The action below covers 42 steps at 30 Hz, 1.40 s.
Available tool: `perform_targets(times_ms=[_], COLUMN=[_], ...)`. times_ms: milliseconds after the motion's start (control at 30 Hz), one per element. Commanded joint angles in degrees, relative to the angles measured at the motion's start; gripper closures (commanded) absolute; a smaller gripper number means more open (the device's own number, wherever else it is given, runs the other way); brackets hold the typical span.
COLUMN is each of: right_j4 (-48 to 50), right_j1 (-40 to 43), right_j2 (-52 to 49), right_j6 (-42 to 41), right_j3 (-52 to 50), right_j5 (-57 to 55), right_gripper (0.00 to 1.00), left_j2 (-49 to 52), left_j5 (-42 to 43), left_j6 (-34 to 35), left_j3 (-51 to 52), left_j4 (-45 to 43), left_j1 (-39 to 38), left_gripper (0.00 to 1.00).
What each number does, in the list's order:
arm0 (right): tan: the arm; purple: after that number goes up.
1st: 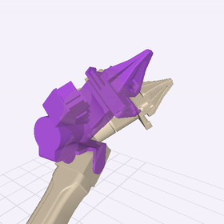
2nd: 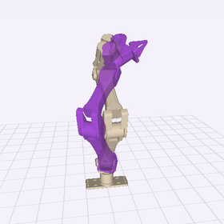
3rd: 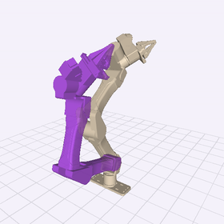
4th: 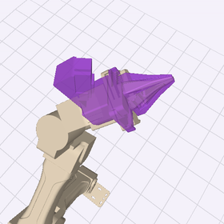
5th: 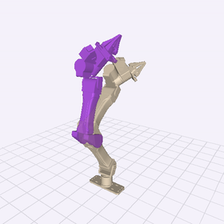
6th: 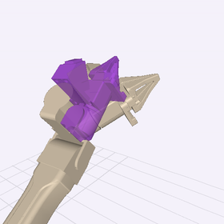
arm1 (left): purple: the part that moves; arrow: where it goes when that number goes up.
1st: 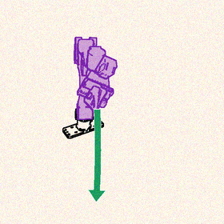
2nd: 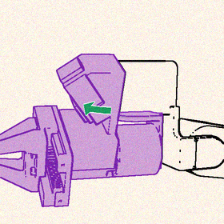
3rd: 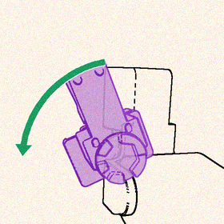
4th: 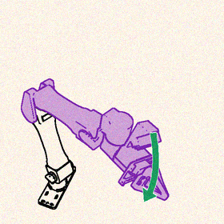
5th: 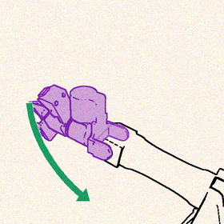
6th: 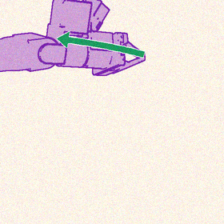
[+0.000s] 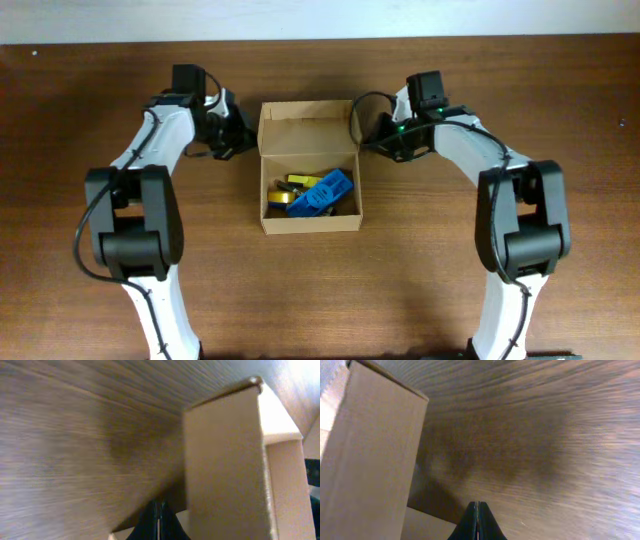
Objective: Pack container
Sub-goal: 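Bring both grippers to the box lid edges on either side, then push the lid down over the box with both grippers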
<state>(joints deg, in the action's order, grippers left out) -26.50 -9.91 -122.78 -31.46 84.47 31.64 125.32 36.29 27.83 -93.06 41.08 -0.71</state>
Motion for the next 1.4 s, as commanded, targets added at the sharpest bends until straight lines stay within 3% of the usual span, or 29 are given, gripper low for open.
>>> perform_targets(times_ms=[0, 233, 733, 1100, 1367], right_j4=[2.01, 10.27, 10.84, 9.70, 3.43], right_j1=[-1.73, -2.16, -2.08, -2.10, -2.21], right_j2=[-0.98, -0.79, 5.66, 13.60, 18.64], right_j6=[-1.03, 1.92, 19.74, 23.61, 26.77], right_j3=[1.20, 1.33, 1.38, 1.38, 1.38], right_j5=[1.88, 6.73, 9.22, 13.49, 16.55], right_gripper=[0.96, 0.96, 0.96, 0.96, 0.97], left_j2=[1.33, 1.62, 1.53, 1.42, -2.16], left_j5=[1.55, 4.90, 7.45, 13.29, 13.31], left_j6=[2.60, 1.99, -18.27, -20.70, -28.63], left_j3=[-0.52, -0.55, -5.70, -9.18, -9.18], left_j4=[-1.46, -5.81, -6.60, -8.48, -0.11], left_j1=[-1.16, -1.20, -0.46, 0.13, 0.13], left_gripper=[0.98, 0.98, 0.98, 0.98, 0.98])
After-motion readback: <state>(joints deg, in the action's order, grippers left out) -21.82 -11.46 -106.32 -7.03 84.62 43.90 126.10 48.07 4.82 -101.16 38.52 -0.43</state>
